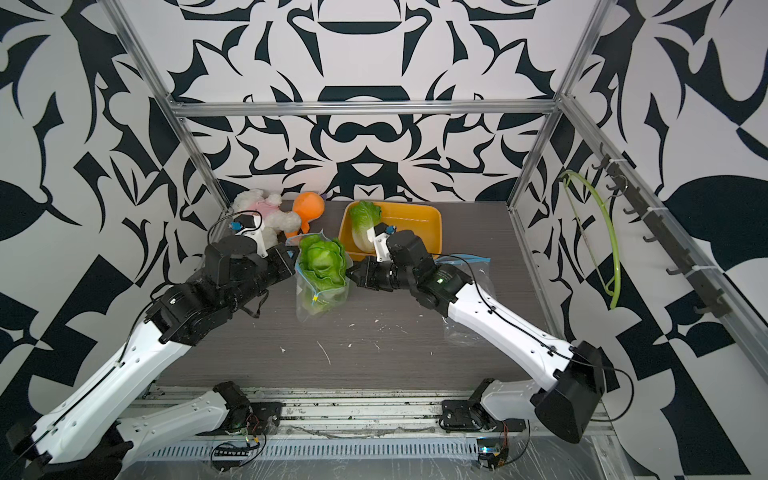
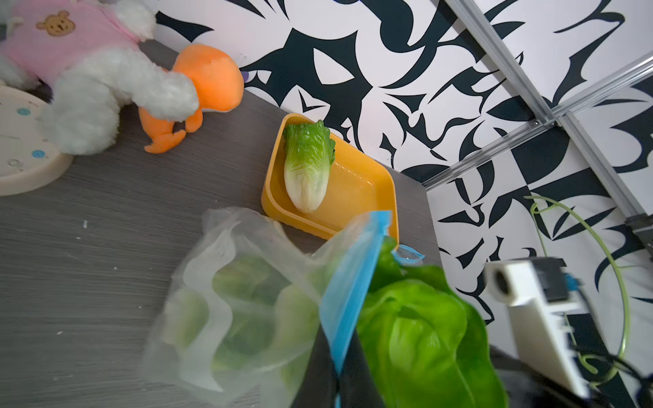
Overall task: Put the chinese cabbages into a zipper bag and zip it
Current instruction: Adjust the zipper food storage bag at the center of the board.
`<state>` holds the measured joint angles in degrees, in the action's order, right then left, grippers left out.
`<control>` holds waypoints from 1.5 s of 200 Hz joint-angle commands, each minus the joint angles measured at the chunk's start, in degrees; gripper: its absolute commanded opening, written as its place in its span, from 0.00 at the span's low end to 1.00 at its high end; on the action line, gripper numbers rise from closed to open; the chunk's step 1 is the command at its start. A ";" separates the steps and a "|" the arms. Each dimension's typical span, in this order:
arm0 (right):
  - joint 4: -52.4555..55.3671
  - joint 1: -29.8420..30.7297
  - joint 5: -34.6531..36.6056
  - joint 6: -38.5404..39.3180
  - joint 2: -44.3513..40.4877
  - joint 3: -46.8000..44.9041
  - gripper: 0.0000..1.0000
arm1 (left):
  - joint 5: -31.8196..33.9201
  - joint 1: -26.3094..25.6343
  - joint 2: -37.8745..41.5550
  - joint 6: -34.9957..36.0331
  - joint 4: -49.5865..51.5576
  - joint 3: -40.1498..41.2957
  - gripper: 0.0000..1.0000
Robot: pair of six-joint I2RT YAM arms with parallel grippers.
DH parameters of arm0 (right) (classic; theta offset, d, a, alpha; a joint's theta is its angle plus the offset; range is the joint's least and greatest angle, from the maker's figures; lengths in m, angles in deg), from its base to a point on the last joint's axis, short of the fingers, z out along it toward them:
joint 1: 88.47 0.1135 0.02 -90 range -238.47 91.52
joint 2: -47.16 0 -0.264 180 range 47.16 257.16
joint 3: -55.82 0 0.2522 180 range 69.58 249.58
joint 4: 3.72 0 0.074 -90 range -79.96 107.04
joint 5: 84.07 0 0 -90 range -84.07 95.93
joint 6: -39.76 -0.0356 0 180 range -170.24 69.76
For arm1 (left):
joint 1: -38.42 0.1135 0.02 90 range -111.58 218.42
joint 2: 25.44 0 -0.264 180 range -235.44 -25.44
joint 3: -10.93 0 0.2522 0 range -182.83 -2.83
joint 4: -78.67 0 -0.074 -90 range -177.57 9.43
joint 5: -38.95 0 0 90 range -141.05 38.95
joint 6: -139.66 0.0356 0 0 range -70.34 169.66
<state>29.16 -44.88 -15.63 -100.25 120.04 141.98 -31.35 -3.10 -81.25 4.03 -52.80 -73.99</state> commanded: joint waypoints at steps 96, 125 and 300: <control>21.51 -0.63 -2.01 10.40 9.29 19.11 0.00 | -3.68 0.30 -8.81 11.39 5.21 -12.66 0.00; 15.15 0.10 -10.39 4.84 8.29 18.52 0.00 | -1.32 0.30 -7.67 13.40 6.29 -12.96 0.00; 30.25 2.37 12.93 20.07 4.61 20.95 0.44 | -5.48 0.30 -10.12 9.64 6.28 -8.56 0.00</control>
<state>53.94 -44.95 -7.78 -86.09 126.93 155.82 -36.26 -2.95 -90.82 14.31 -45.35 -80.59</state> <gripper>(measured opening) 0.411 0.042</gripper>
